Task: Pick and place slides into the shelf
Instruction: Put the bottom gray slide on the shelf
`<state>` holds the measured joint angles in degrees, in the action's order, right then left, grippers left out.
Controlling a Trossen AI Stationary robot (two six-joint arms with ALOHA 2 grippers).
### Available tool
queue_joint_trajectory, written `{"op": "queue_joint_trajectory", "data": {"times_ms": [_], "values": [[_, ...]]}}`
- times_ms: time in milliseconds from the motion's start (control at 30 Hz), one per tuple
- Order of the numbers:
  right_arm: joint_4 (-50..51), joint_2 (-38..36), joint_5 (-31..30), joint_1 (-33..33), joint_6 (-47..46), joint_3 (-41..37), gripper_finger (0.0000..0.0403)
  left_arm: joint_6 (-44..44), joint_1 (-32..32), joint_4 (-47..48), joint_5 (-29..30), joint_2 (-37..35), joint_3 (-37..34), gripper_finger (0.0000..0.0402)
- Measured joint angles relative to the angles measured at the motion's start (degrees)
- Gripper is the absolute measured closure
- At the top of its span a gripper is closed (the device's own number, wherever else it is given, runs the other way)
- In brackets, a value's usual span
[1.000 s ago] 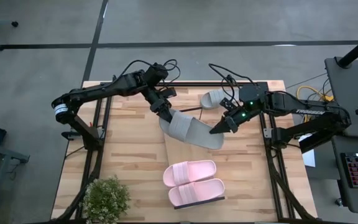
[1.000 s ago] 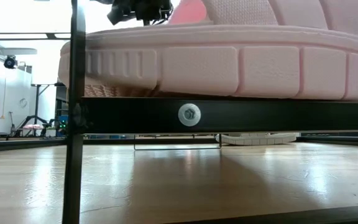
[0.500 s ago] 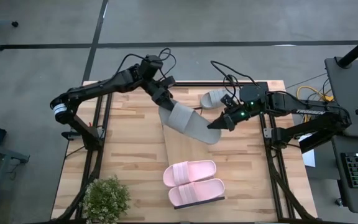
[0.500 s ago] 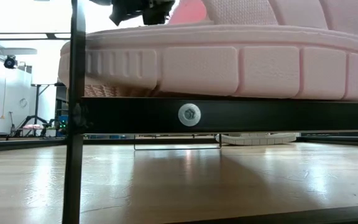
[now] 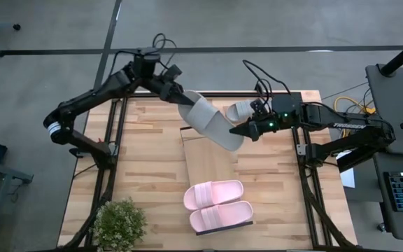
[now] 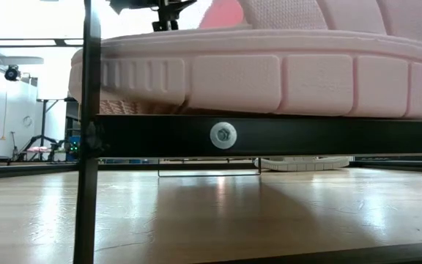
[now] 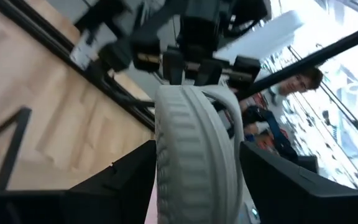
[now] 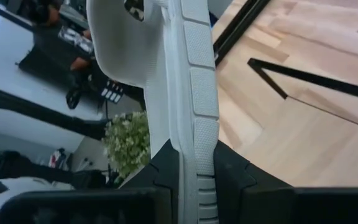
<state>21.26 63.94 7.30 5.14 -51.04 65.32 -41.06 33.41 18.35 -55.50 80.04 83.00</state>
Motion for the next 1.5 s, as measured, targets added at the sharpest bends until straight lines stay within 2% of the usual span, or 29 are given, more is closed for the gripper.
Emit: {"op": "queue_joint_trajectory", "data": {"times_ms": [367, 667, 1167, 1500], "values": [[0.0, 0.0, -5.4, -0.1, -0.6, 0.0, 0.0354, 0.1, 0.4, 0.1, 6.3, -3.3, -0.1, 0.0186], [-1.1, 0.0, -6.3, -0.4, -0.3, 0.0, 0.0354, 2.4, 0.4, 0.1, 6.4, -3.4, -0.3, 0.0186], [-5.1, 0.1, -16.8, -0.6, 1.2, -0.2, 0.0354, 3.3, 0.7, -0.1, 8.2, -4.4, -0.7, 0.0186], [-11.8, 0.0, -19.8, -0.5, -0.1, -3.8, 0.0356, 4.4, 2.0, 0.3, 8.1, -7.3, -0.9, 0.0186]]}}
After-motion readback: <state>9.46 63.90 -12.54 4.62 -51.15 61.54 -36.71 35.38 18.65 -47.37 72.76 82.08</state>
